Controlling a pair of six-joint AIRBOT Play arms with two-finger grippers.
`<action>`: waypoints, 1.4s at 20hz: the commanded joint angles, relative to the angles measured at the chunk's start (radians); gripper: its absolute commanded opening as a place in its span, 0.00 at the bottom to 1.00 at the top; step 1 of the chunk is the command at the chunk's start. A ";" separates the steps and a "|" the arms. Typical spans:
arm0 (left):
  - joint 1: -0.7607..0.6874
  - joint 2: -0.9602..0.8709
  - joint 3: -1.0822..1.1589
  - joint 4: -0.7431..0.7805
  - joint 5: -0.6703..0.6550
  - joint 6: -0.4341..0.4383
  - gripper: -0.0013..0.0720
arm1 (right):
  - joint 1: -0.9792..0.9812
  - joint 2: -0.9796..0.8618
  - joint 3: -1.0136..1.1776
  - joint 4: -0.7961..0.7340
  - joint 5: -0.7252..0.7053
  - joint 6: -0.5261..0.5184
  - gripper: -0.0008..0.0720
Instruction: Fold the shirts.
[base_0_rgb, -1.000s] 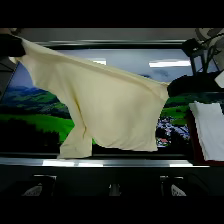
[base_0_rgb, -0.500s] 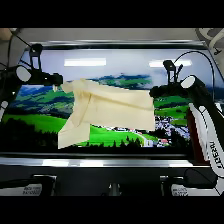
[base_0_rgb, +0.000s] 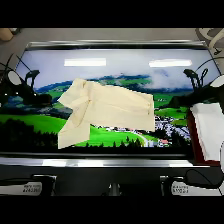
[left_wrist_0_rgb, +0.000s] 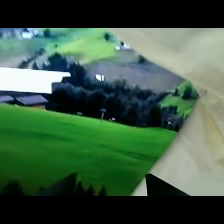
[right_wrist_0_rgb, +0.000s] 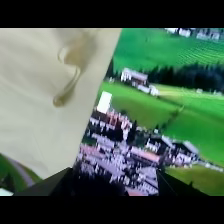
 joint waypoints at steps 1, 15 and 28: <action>0.010 0.005 -0.185 -0.176 -0.003 0.078 0.77 | -0.043 0.003 -0.084 -0.026 0.116 -0.023 0.73; -0.104 -0.045 -0.283 -0.218 0.201 0.076 0.60 | -0.017 0.002 -0.380 0.153 -0.038 -0.125 0.85; -0.118 0.006 -0.237 -0.261 0.174 0.080 0.06 | 0.241 0.002 -0.394 0.155 -0.278 0.036 0.16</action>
